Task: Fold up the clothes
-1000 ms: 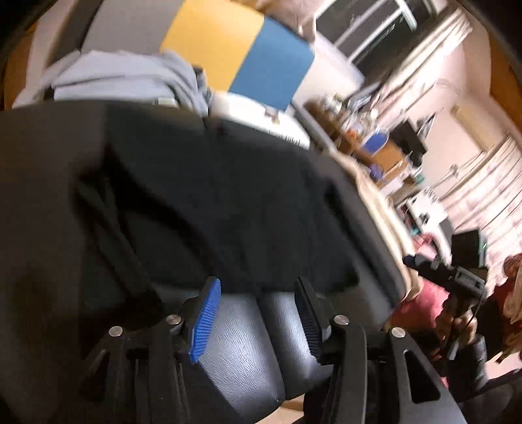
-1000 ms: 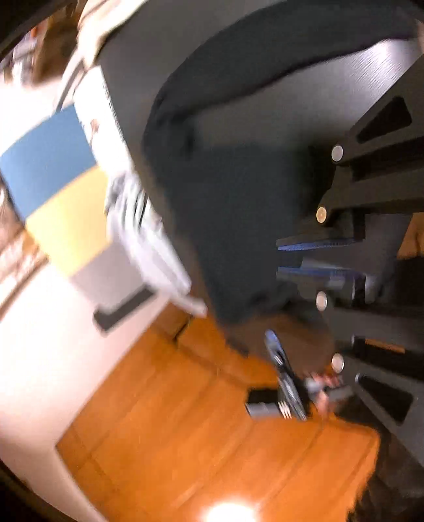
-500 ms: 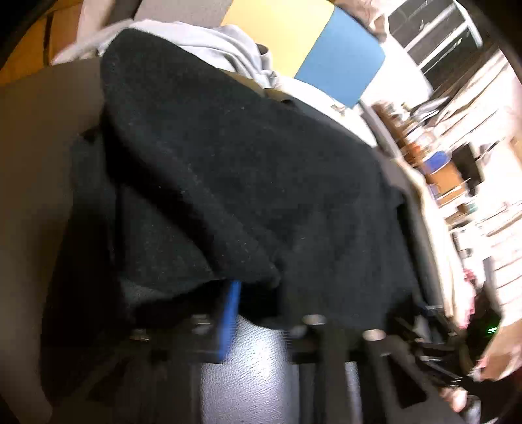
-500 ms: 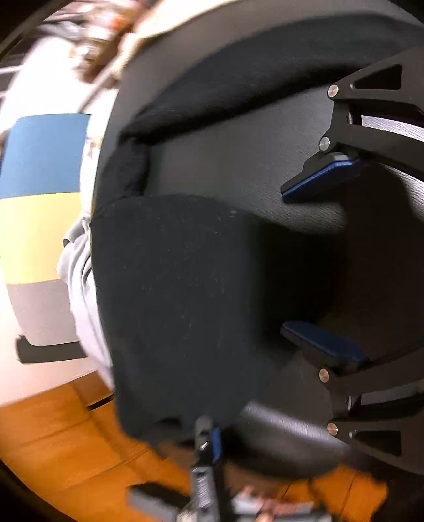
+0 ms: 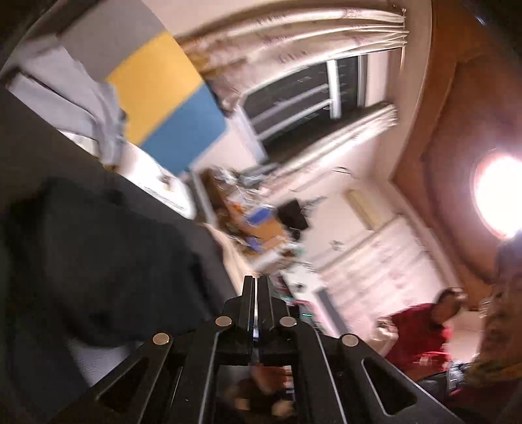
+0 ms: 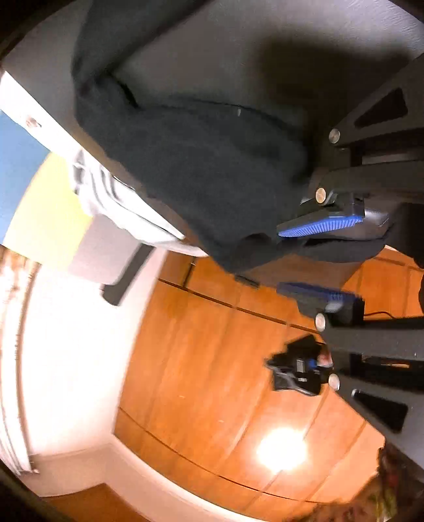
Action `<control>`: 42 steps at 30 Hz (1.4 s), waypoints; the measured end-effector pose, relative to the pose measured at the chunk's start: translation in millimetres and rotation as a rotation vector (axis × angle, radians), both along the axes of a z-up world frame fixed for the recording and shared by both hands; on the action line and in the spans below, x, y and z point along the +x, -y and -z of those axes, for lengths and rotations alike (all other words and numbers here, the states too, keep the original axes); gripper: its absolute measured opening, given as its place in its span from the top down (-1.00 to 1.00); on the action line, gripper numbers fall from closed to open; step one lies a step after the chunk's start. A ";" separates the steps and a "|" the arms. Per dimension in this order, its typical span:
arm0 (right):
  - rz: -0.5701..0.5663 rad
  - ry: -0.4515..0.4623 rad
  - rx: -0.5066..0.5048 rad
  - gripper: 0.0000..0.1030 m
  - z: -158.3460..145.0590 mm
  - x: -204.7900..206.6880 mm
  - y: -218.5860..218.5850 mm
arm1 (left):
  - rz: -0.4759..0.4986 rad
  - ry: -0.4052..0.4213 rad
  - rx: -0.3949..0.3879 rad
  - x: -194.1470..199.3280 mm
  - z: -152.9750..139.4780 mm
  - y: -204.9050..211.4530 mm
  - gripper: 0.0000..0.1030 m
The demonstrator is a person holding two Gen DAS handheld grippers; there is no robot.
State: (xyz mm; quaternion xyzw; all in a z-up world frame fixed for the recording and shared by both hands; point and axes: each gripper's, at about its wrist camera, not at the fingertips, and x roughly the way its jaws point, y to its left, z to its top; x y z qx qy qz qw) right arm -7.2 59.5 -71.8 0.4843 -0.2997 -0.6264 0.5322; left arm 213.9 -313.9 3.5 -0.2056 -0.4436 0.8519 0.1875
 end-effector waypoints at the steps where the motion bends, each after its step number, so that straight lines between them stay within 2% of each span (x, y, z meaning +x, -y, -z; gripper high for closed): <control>1: 0.026 -0.013 0.051 -0.36 0.3 2.7 -6.4 | -0.026 0.048 -0.029 6.8 8.0 0.3 0.83; 2: 0.052 -0.027 0.102 -0.78 0.5 5.5 -12.8 | -0.048 0.113 -0.062 10.2 20.9 -2.5 0.63; 3: 0.070 -0.048 0.172 -0.95 3.9 7.7 -13.7 | -0.079 0.187 -0.094 11.0 35.8 -7.4 0.55; 6: 0.099 -0.157 0.398 -0.95 15.6 16.0 -4.5 | -0.107 0.377 -0.141 -1.6 82.5 -26.5 0.37; 9: 0.092 -0.295 0.588 -0.95 27.5 27.9 19.0 | -0.123 0.467 -0.145 -22.5 115.2 -43.4 0.23; 11: 0.095 -0.352 0.659 -0.95 35.9 26.7 30.8 | -0.160 0.498 -0.160 -33.6 126.2 -48.7 0.13; 14: 0.106 -0.453 0.749 -0.95 41.7 23.5 50.4 | -0.266 0.543 -0.181 -50.6 135.4 -45.5 0.11; 16: 0.108 -0.524 0.793 -1.00 43.8 22.0 63.6 | -0.285 0.581 -0.172 -60.8 139.8 -40.6 0.11; 18: 0.107 -0.585 0.830 -1.00 46.6 19.8 75.5 | -0.303 0.594 -0.199 -65.2 143.5 -40.2 0.12; 19: 0.105 -0.609 0.844 -1.00 48.6 18.4 80.7 | -0.314 0.599 -0.215 -68.6 144.3 -39.4 0.20; 20: 0.108 -0.620 0.854 -1.00 49.3 16.0 86.1 | -0.325 0.616 -0.224 -72.2 144.7 -37.5 0.38; 21: 0.108 -0.627 0.844 -0.99 47.7 14.4 87.8 | -0.327 0.630 -0.228 -75.7 145.5 -35.3 0.51; 22: 0.108 -0.635 0.832 -0.93 45.6 13.0 88.8 | -0.307 0.635 -0.221 -79.0 147.1 -32.5 0.82; 23: 0.108 -0.642 0.819 -0.48 43.6 11.7 89.8 | -0.284 0.641 -0.208 -82.2 148.9 -29.0 0.89; 24: 0.108 -0.650 0.807 0.24 41.6 10.3 90.8 | -0.256 0.638 -0.181 -84.3 149.3 -24.0 0.90; 25: 0.090 -0.644 0.801 0.54 38.3 8.3 94.0 | -0.236 0.620 -0.162 -84.1 144.7 -19.5 0.91; 26: 0.070 -0.637 0.796 0.70 34.9 6.1 97.7 | -0.215 0.592 -0.139 -83.2 138.3 -14.7 0.91; 27: 0.049 -0.617 0.781 0.71 33.3 4.6 104.5 | -0.188 0.542 -0.105 -80.6 127.8 -9.5 0.91; 30: 0.003 -0.439 0.582 0.71 18.2 -8.2 98.0 | -0.090 0.368 0.011 -69.5 90.6 6.5 0.91; 33: 0.008 -0.289 0.337 0.71 -9.5 -16.9 68.9 | 0.014 0.190 0.093 -47.1 50.6 17.4 0.92; 35: 0.014 -0.218 0.212 0.71 -25.0 -16.6 45.5 | 0.078 0.104 0.133 -30.1 32.0 22.3 0.96; 36: 0.015 -0.193 0.181 0.71 -29.3 -13.9 34.2 | 0.101 0.076 0.147 -20.4 26.0 24.5 0.96; 37: 0.015 -0.169 0.155 0.71 -33.1 -11.1 23.2 | 0.105 0.072 0.148 -9.5 24.8 26.5 0.95; 39: 0.016 -0.147 0.175 0.67 -31.7 -5.6 3.1 | 0.140 0.105 0.133 7.0 33.2 26.4 0.83; 41: 0.014 -0.154 0.280 0.54 -20.9 3.5 -8.8 | 0.191 0.190 0.156 20.7 56.4 24.3 0.72; 42: 0.027 -0.133 0.343 0.36 -11.3 5.0 -18.1 | 0.217 0.231 0.177 29.1 71.5 22.9 0.72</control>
